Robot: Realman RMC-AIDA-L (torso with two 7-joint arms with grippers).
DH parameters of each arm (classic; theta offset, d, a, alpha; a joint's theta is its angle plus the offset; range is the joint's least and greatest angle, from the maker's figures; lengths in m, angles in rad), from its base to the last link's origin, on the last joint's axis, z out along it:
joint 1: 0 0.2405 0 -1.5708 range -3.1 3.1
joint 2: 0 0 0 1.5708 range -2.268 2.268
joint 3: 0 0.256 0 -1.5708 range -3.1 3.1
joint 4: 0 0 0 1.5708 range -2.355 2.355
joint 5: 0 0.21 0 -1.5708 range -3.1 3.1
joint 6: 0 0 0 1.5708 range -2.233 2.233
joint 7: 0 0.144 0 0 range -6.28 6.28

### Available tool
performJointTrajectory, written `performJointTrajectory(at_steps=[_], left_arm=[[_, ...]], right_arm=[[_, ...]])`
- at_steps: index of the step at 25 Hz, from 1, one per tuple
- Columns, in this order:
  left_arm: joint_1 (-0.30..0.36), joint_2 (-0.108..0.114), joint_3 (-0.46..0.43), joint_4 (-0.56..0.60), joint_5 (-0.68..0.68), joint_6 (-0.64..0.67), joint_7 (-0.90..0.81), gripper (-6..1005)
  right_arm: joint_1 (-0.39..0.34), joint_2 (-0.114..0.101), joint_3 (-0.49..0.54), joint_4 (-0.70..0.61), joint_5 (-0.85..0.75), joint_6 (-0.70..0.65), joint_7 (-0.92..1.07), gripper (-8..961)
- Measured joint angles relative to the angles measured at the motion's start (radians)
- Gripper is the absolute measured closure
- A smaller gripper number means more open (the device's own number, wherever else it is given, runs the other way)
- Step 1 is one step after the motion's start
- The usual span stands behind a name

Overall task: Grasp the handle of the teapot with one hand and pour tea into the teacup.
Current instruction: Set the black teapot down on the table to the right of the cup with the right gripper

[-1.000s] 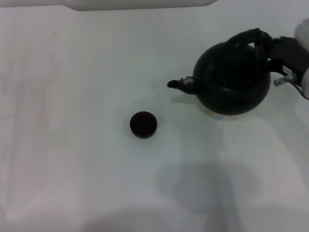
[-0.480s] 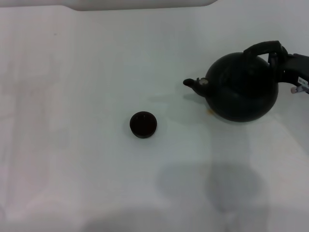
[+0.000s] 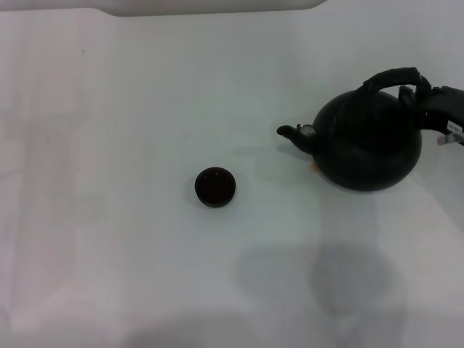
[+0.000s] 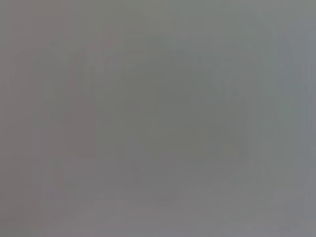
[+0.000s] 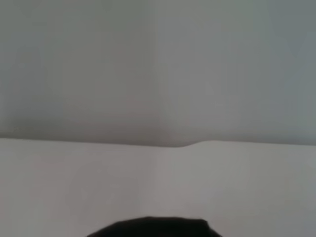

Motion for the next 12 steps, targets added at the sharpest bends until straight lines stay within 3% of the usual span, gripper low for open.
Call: performJointTrajectory(at_steps=[7, 12], left_arm=[[-0.003, 0.001, 0.004, 0.000, 0.002, 0.000, 0.000, 122], [0.000, 0.002, 0.004, 0.000, 0.003, 0.000, 0.000, 122]], right_arm=[[-0.007, 0.007, 0.019, -0.029, 0.017, 0.052, -0.027, 709], [-0.025, 0.005, 0.028, -0.067, 0.031, 0.080, -0.034, 505]])
